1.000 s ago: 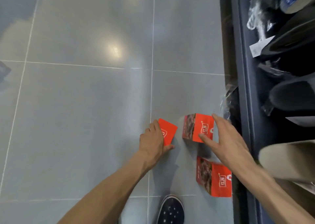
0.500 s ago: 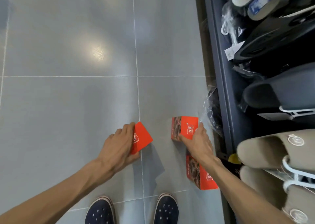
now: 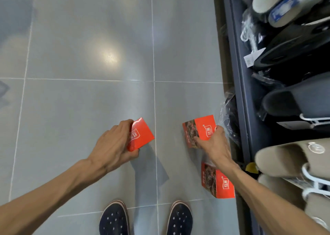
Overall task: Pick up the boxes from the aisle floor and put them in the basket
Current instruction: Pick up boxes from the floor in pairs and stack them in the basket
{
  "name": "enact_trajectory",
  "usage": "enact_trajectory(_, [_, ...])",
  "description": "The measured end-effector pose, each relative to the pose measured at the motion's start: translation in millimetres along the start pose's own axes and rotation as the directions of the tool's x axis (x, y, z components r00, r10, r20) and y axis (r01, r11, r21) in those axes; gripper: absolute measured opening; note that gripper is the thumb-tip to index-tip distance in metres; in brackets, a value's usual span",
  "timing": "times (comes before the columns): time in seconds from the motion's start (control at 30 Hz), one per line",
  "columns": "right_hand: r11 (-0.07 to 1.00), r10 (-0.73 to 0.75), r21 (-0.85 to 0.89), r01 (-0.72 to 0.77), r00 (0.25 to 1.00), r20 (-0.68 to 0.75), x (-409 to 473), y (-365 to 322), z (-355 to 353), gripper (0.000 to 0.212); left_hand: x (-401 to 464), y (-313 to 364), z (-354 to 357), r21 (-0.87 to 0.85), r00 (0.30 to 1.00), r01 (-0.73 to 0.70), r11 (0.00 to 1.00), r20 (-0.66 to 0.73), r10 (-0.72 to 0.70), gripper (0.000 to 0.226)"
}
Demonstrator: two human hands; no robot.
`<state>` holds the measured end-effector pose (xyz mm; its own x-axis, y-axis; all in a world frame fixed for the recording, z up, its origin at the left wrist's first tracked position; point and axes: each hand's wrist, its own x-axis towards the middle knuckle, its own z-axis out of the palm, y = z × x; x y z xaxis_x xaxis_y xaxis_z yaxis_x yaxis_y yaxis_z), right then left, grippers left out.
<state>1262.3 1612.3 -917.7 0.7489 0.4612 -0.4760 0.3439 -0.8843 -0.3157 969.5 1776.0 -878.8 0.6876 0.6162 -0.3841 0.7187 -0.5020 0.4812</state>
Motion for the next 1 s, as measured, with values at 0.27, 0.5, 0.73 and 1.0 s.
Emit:
enact_trajectory(0.27, [0.919, -0.395, 0.031, 0.394, 0.917, 0.059, -94.0, -136.3, -200.1, 0.064, -63.1, 64.3, -191.7, -0.011, 0.991, -0.012, 1.000, -0.130, 0.011, 0.077])
enact_trajectory(0.5, [0.772, -0.634, 0.026, 0.636, 0.765, 0.116, -230.3, -267.9, -395.1, 0.068, -180.8, 147.6, -409.3, 0.002, 0.957, -0.064, 0.998, -0.285, 0.062, 0.074])
enact_trajectory(0.73, [0.573, -0.818, 0.096, 0.814, 0.561, 0.125, -392.1, -381.6, -546.9, 0.068, -340.6, 203.1, -587.0, 0.059, 0.905, -0.047, 0.997, -0.419, 0.067, 0.079])
enact_trajectory(1.0, [0.251, -0.964, 0.159, 0.955, 0.231, 0.132, -530.0, -467.2, -606.2, 0.082, -523.0, 247.1, -668.4, 0.050, 0.751, 0.187, 0.981, -0.651, -0.110, 0.080])
